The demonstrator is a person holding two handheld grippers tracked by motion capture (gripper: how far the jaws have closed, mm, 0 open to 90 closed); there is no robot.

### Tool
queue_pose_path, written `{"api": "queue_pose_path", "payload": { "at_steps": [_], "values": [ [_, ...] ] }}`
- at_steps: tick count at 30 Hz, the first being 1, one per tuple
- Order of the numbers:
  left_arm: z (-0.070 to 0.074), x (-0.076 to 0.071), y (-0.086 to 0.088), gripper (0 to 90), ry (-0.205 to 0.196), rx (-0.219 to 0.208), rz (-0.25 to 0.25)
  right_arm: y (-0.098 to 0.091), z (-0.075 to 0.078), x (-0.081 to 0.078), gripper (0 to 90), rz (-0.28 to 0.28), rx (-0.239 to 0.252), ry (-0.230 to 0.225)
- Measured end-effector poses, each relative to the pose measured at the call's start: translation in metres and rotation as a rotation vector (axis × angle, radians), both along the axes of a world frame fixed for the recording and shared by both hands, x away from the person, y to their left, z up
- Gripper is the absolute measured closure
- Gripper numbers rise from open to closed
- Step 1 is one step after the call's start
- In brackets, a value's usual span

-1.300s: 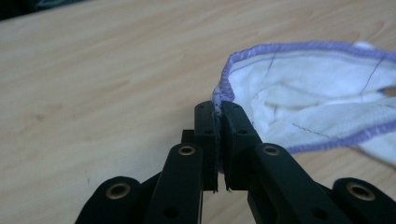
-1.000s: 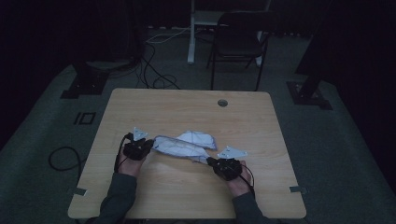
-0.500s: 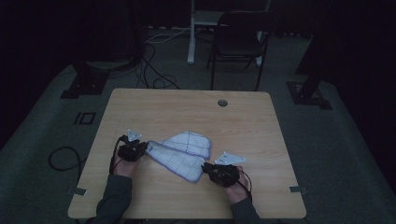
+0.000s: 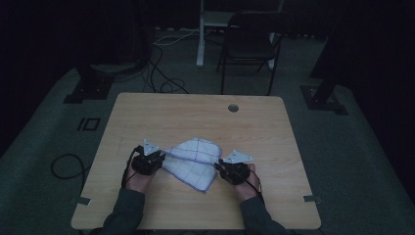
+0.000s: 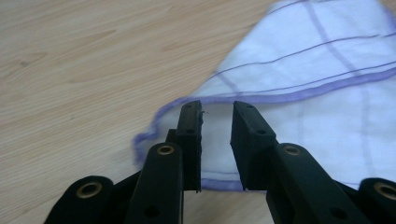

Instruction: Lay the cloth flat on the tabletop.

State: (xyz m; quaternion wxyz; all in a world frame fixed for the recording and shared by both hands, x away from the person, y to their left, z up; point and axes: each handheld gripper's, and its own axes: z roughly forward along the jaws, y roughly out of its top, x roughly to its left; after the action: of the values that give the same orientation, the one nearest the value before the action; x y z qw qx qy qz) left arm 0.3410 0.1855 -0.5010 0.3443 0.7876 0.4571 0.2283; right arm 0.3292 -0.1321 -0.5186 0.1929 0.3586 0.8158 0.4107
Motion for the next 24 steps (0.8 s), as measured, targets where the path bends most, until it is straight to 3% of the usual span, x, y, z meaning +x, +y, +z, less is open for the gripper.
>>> {"api": "queue_pose_path", "payload": {
  "at_steps": [6, 10, 17, 21, 24],
  "values": [
    [-0.002, -0.017, -0.03, 73.7, 0.007, -0.015, -0.114, 0.005, -0.014, 0.012, 67.2, -0.004, -0.041, 0.037],
    [-0.011, -0.028, -0.052, 73.1, 0.04, -0.062, -0.193, 0.008, -0.019, 0.017, 63.5, -0.015, -0.068, 0.035],
    [-0.025, -0.043, -0.084, 69.7, 0.065, -0.064, -0.311, 0.015, -0.022, 0.024, 62.1, -0.007, -0.114, 0.033],
    [-0.033, -0.047, -0.097, 68.3, 0.089, -0.048, -0.353, 0.013, -0.025, 0.028, 66.3, -0.001, -0.101, 0.055],
    [-0.04, -0.051, -0.102, 70.3, 0.098, -0.043, -0.365, 0.013, -0.024, 0.03, 75.8, 0.007, -0.107, 0.06]
  ]
}}
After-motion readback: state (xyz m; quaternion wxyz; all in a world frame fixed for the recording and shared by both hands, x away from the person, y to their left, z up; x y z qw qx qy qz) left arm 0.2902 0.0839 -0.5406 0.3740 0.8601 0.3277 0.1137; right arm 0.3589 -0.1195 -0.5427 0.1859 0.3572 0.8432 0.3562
